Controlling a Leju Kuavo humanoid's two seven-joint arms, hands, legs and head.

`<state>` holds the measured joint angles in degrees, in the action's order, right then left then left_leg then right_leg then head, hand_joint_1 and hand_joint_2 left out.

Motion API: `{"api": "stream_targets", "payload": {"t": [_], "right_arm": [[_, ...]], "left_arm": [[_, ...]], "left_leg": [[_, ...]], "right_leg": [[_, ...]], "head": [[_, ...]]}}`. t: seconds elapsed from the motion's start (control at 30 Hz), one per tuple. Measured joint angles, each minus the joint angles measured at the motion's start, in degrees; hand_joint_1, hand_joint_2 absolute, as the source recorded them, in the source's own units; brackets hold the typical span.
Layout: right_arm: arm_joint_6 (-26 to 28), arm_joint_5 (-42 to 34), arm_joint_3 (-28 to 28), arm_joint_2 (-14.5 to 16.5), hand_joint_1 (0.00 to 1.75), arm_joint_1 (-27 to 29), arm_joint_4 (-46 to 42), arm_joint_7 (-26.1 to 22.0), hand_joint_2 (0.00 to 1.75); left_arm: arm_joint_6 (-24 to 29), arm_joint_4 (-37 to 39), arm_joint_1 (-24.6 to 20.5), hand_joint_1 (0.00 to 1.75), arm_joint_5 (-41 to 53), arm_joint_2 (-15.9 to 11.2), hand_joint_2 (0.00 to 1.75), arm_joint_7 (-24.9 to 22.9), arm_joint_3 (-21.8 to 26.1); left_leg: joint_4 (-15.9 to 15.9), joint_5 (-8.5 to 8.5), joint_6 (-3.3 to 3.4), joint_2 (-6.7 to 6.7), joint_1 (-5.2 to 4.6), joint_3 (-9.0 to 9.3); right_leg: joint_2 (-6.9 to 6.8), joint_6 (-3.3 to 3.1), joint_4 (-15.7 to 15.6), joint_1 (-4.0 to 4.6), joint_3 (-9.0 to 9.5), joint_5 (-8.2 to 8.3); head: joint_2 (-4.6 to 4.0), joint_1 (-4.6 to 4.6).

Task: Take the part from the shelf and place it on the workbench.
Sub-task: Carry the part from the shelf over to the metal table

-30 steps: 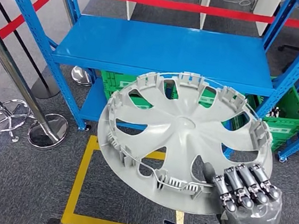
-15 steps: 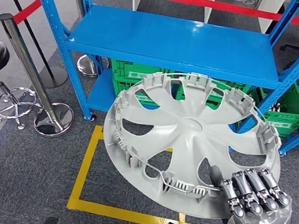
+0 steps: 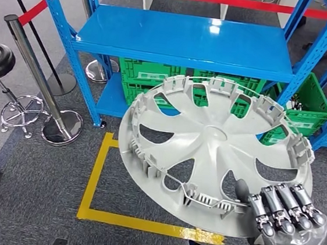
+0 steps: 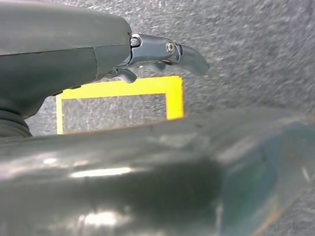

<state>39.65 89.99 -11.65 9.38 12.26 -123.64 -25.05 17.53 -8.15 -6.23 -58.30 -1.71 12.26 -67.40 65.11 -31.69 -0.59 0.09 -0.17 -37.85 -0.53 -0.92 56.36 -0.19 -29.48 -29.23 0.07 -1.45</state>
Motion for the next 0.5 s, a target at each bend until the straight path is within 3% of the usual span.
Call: {"api": "stream_targets", "payload": {"t": [0.03, 0.07, 0.1, 0.13, 0.2, 0.27, 0.3, 0.37, 0.4, 0.43, 0.47, 0.5], "right_arm": [[0.0, 0.0, 0.0, 0.0, 1.75, 0.0, 0.0, 0.0, 1.75], [0.0, 0.0, 0.0, 0.0, 1.75, 0.0, 0.0, 0.0, 1.75], [0.0, 0.0, 0.0, 0.0, 1.75, 0.0, 0.0, -0.1, 1.75], [0.0, 0.0, 0.0, 0.0, 1.75, 0.0, 0.0, -0.1, 1.75], [0.0, 0.0, 0.1, 0.0, 1.75, -0.1, 0.0, -0.2, 1.75], [0.0, 0.0, 0.1, 0.0, 1.75, 0.0, 0.0, -0.2, 1.75], [0.0, 0.0, 0.1, 0.0, 1.75, 0.0, 0.0, -0.2, 1.75], [0.0, 0.0, 0.1, 0.0, 1.75, 0.0, 0.0, -0.2, 1.75], [0.0, 0.0, 0.1, 0.0, 1.75, 0.0, 0.0, -0.2, 1.75], [0.0, 0.0, 0.0, 0.0, 1.75, 0.0, 0.0, -0.3, 1.75], [0.0, 0.0, 0.0, 0.0, 1.75, 0.0, 0.0, -0.3, 1.75], [0.0, 0.0, 0.0, 0.0, 1.75, 0.0, 0.0, -0.3, 1.75]], "left_arm": [[0.0, 0.0, 0.0, 0.00, 0.0, 0.0, 0.00, 0.0, -0.1], [0.0, 0.0, 0.0, 0.00, 0.1, 0.0, 0.00, -0.1, -0.2], [0.0, 0.0, 0.0, 0.00, 0.1, 0.0, 0.00, -0.2, -0.3], [0.0, 0.0, 0.0, 0.00, 0.1, 0.0, 0.00, -0.2, -0.3], [0.0, 0.0, -0.1, 0.00, 0.2, 0.0, 0.00, -0.3, -0.4], [0.0, 0.0, -0.3, 0.00, 0.2, 0.0, 0.00, -0.3, -0.4], [0.0, 0.0, -0.4, 0.00, 0.2, 0.0, 0.00, -0.3, -0.4], [0.1, 0.0, -0.4, 0.00, 0.3, 0.0, 0.00, -0.3, -0.5], [0.1, 0.0, -0.4, 0.00, 0.5, 0.1, 0.00, -0.4, -0.6], [0.1, 0.0, -0.4, 0.00, 0.7, 0.1, 0.00, -0.4, -0.8], [0.1, 0.0, -0.4, 0.00, 0.9, 0.1, 0.00, -0.5, -1.0], [0.2, 0.0, -0.5, 0.00, 1.1, 0.1, 0.00, -0.5, -1.2]], "left_leg": [[3.7, -2.59, -0.18, 0.00, 0.13, -0.56], [7.1, -4.01, -0.31, 0.00, 0.23, -0.81], [9.0, -3.80, -0.36, 0.00, 0.28, -0.46], [9.2, -2.41, -0.35, 0.00, 0.30, 0.58], [4.2, 0.74, -0.08, -0.03, 0.31, 5.16], [-4.2, 0.41, 0.31, -0.11, 0.14, 10.92], [-7.2, -0.24, 0.50, -0.17, -0.02, 12.71], [-9.3, -0.22, 0.95, -0.21, -0.36, 13.17], [-9.4, 0.52, 1.30, -0.08, -0.38, 12.51], [-9.5, 1.25, 1.76, 0.06, -0.34, 11.73], [-9.7, 2.14, 2.20, 0.21, -0.25, 10.75], [-9.7, 2.98, 2.50, 0.35, -0.23, 9.78]], "right_leg": [[-0.07, -0.19, 0.2, 0.09, -0.79, 0.66], [-0.12, -0.23, 0.4, 0.19, -1.83, 1.32], [-0.16, -0.21, 0.6, 0.26, -2.87, 1.95], [-0.18, -0.14, 0.9, 0.29, -3.97, 2.53], [-0.13, 0.13, 1.6, 0.30, -6.04, 3.66], [-0.10, 0.59, 2.0, 0.40, -7.29, 4.75], [-0.15, 0.83, 2.0, 0.36, -7.53, 5.39], [-0.26, 1.40, 1.7, 0.17, -7.75, 6.77], [-0.16, 1.68, 1.7, 0.05, -8.08, 6.72], [-0.01, 1.95, 2.3, 0.00, -8.56, 5.53], [0.14, 2.20, 3.7, -0.03, -9.29, 3.18], [0.27, 2.37, 6.3, -0.10, -10.01, -0.24]], "head": [[-0.01, -0.09], [-0.01, -0.15], [-0.01, -0.16], [-0.01, -0.16], [-0.01, -0.17], [-0.01, -0.14], [-0.01, -0.13], [-0.01, -0.13], [-0.01, -0.21], [-0.01, -0.15], [0.00, -0.02], [0.00, 0.08]]}}
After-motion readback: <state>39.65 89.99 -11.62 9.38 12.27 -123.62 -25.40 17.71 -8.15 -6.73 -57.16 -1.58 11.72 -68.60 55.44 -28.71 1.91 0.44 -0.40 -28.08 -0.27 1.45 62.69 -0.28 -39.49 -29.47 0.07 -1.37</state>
